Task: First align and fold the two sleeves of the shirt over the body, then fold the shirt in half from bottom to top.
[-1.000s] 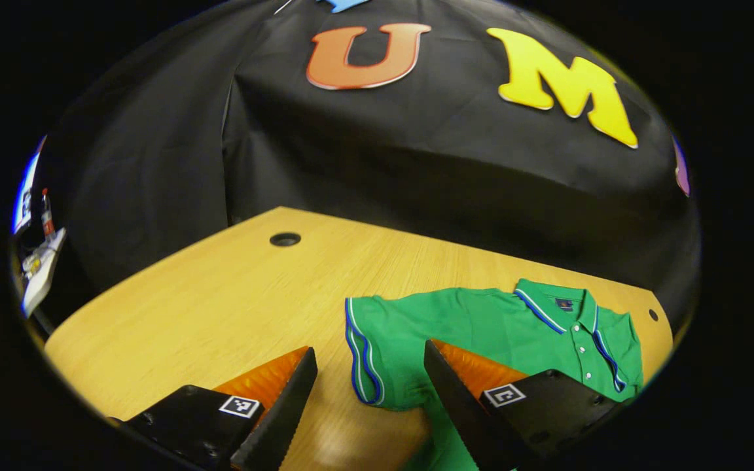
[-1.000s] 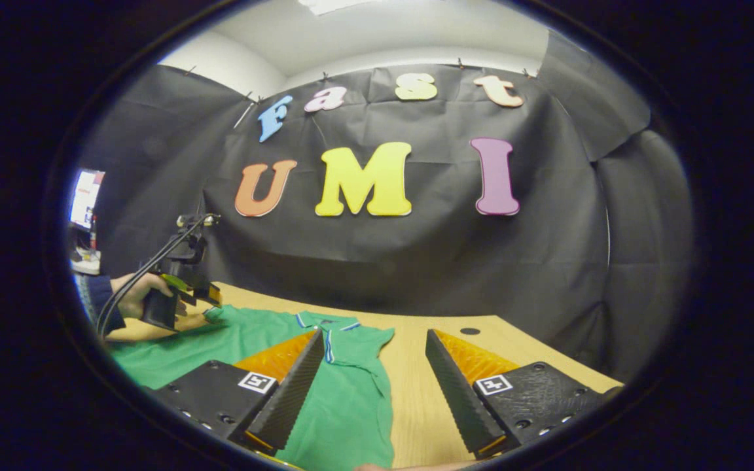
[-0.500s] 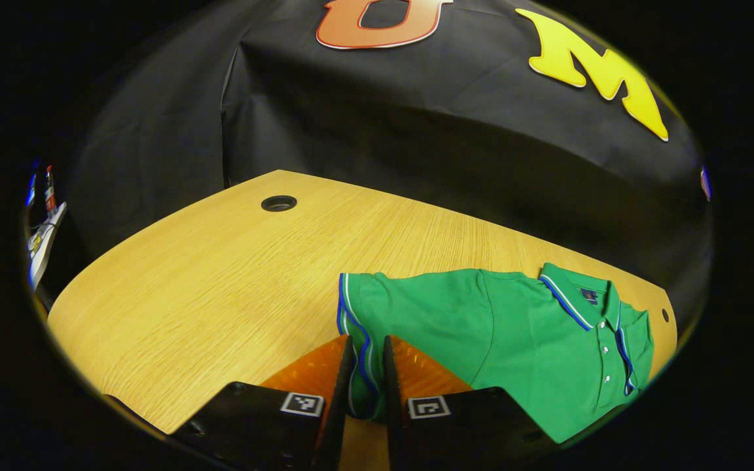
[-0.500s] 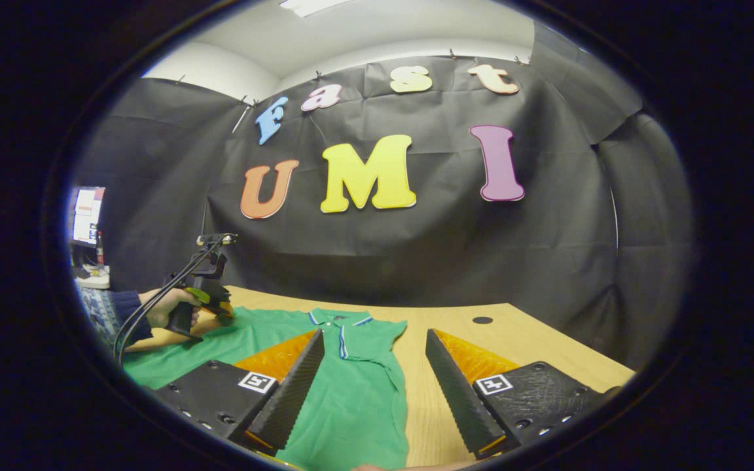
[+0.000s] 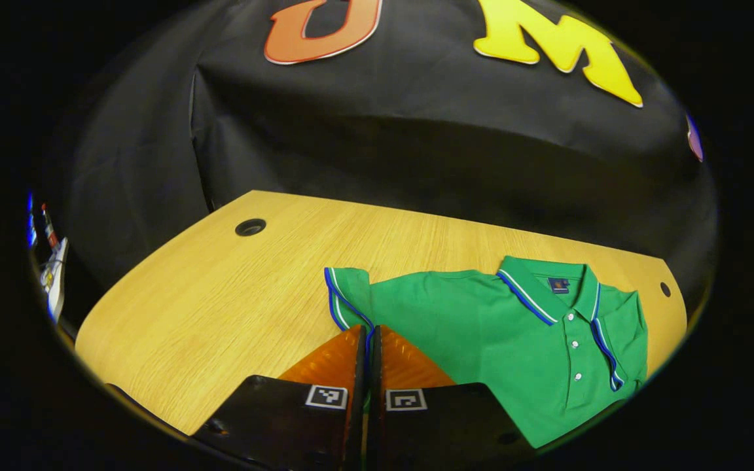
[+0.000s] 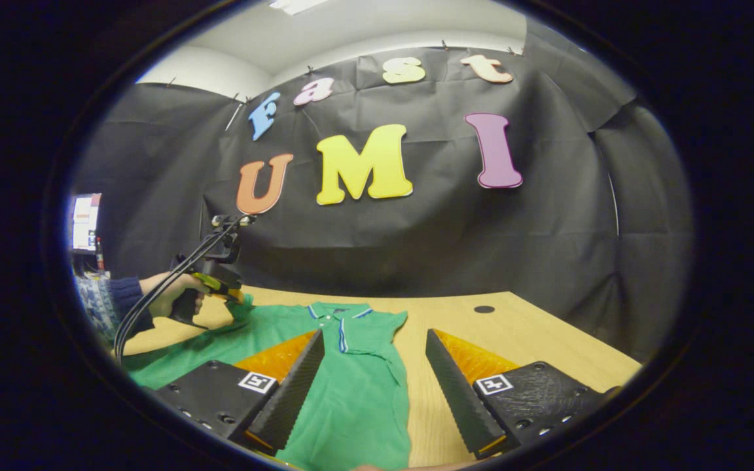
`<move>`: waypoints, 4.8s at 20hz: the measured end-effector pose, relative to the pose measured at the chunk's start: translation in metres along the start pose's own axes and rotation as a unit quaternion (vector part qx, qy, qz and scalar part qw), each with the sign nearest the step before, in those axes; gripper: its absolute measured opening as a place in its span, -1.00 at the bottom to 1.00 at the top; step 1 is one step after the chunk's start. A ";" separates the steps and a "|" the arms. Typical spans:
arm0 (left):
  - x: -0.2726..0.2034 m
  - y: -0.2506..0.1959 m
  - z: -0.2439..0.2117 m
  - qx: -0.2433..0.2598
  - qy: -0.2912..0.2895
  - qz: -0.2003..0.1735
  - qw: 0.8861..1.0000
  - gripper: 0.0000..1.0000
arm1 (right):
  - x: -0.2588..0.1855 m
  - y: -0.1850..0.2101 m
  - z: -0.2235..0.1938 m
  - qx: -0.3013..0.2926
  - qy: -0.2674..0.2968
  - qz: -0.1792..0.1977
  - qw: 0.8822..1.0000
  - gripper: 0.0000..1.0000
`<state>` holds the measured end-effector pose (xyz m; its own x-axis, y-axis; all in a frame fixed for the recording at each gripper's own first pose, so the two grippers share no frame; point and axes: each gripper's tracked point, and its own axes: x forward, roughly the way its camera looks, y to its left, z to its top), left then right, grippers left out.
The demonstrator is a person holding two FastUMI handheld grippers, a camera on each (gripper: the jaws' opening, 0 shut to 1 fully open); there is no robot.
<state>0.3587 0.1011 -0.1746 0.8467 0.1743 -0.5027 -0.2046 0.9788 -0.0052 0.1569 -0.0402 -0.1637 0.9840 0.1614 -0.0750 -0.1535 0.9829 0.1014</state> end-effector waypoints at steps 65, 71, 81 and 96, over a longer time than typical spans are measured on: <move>-0.297 0.035 -0.174 0.038 -0.113 -0.094 0.988 -0.84 | -0.143 0.014 -0.078 0.010 0.152 -0.034 0.988 -0.99; -0.296 0.032 -0.098 0.018 -0.177 -0.091 0.980 -0.84 | -0.099 0.021 -0.004 -0.011 0.073 -0.036 0.997 -0.99; -0.193 0.026 0.047 -0.032 -0.234 -0.086 0.968 -0.84 | 0.071 0.018 0.091 -0.012 -0.036 -0.078 0.996 -1.00; 0.049 -0.061 0.143 0.061 -0.219 -0.084 0.970 -0.84 | 0.356 -0.044 0.052 -0.050 -0.022 -0.164 0.985 -1.00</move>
<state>0.4827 0.0656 -0.0753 0.9961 0.0134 -0.0873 -0.0081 0.9981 0.0612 0.5189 -0.0302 -0.1429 0.9847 -0.1685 -0.0450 0.1678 0.9856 -0.0190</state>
